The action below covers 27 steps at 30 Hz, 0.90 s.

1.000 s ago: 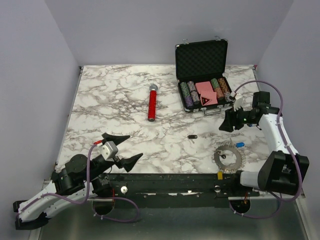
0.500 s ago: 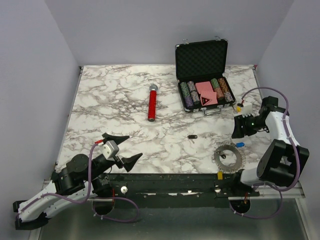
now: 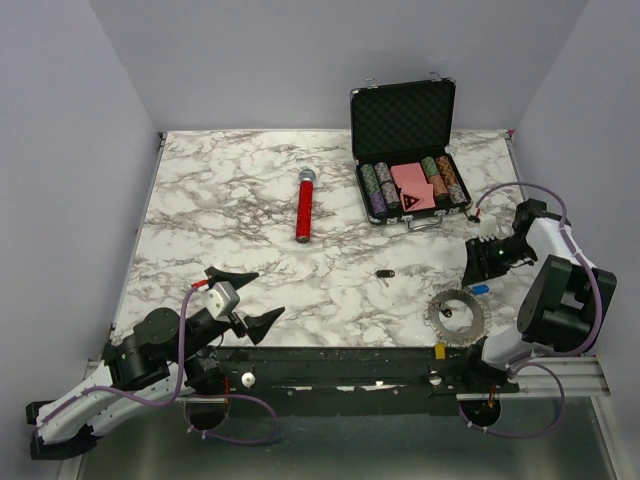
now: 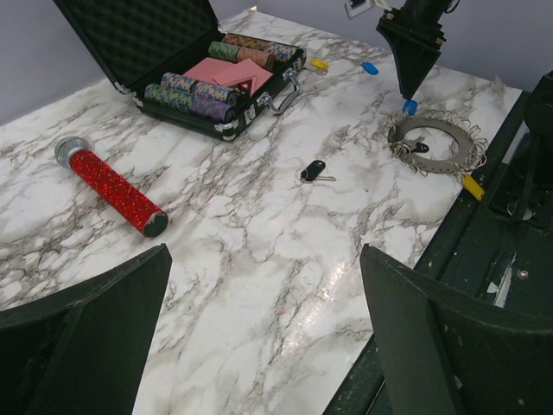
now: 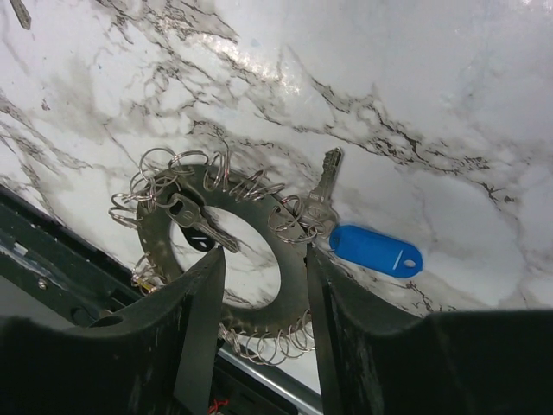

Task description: Put the keys on the keyring

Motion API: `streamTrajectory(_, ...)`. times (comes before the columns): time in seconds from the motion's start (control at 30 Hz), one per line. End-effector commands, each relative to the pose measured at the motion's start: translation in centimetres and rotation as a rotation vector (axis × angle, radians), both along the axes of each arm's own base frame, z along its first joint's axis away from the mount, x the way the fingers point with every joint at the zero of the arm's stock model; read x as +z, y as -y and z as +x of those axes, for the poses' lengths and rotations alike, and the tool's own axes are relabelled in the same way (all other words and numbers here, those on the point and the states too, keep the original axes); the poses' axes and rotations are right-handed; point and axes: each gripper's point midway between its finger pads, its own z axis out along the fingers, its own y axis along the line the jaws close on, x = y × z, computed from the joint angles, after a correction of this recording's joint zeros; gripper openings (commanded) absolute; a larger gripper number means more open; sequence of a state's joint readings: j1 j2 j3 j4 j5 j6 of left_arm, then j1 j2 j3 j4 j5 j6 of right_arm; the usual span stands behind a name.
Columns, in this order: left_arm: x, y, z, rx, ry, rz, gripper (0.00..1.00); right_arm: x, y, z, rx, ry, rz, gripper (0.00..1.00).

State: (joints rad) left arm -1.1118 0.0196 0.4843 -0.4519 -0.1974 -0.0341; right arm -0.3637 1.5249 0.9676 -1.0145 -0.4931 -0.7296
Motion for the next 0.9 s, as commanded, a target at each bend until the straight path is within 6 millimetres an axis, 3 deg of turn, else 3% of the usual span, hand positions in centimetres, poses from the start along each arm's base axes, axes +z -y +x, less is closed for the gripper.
streamTrajectory(0.0,1.1,-0.5,-0.1,0.007,0.021,-0.021,0.99,0.7,-0.9,1.0,-0.015,0.02,0.065,0.5)
streamTrajectory(0.37,1.0,-0.5,0.1,0.014,0.024,-0.017,0.99,-0.2,-2.1,2.1,-0.021,0.036,0.03,0.51)
streamTrajectory(0.87,1.0,-0.5,0.1,0.016,0.023,-0.018,0.99,-0.1,-3.9,1.4,0.068,0.038,0.016,0.46)
